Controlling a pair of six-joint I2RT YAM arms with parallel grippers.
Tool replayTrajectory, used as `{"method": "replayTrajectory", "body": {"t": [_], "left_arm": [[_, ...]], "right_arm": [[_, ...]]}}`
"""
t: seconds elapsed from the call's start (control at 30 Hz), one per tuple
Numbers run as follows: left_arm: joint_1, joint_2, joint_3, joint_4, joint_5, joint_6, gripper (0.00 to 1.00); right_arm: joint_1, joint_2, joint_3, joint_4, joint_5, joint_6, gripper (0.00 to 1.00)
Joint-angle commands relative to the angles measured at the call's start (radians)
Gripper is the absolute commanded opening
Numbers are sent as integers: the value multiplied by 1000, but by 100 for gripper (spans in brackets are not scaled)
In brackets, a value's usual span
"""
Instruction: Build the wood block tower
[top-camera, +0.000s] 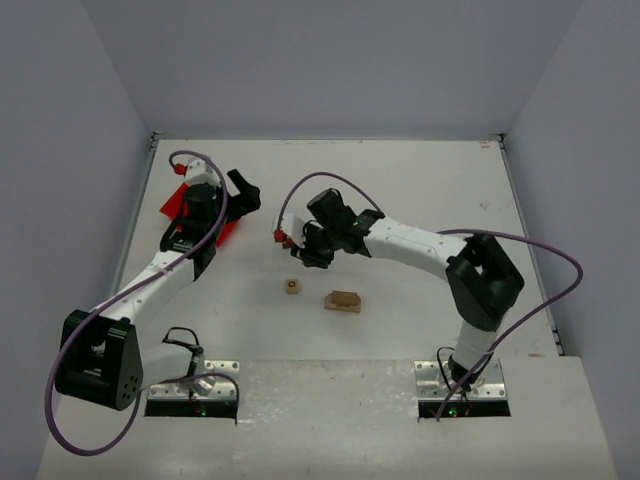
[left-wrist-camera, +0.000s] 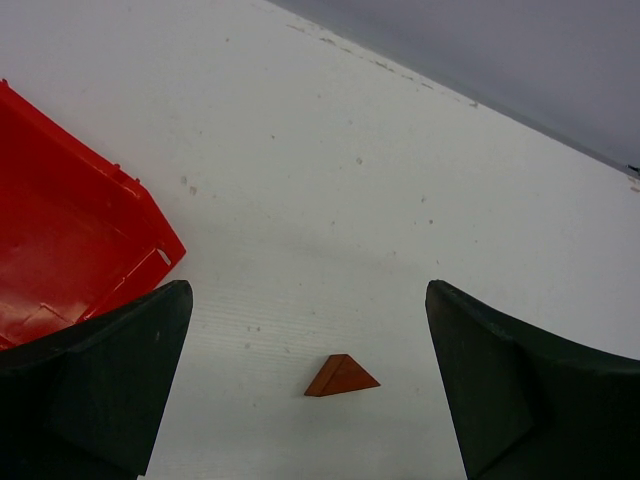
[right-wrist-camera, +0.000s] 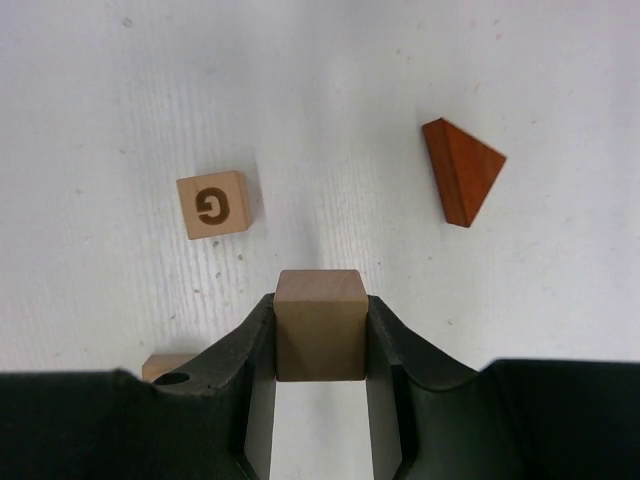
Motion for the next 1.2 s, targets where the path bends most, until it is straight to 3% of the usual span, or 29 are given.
{"method": "replayTrajectory", "body": {"t": [0.0, 0.27, 0.43, 0.57, 1.17], "left_arm": [[14, -26, -4, 11, -17, -33, 100], [14, -33, -5, 2, -13, -45, 100], [14, -38, -6, -20, -19, -47, 100], [14, -21, -3, -9, -12, -51, 100], [14, -21, -13, -24, -36, -53, 100]], "right_arm": [[-25, -145, 29, -79, -65, -65, 18], [-82, -401, -153, -217, -119, -148, 18], [-83, -475, -235, -238, -161, -145, 21], [-83, -474, -267, -233, -250, -124, 22], [-62, -425, -378, -95, -213, -4, 29]]}}
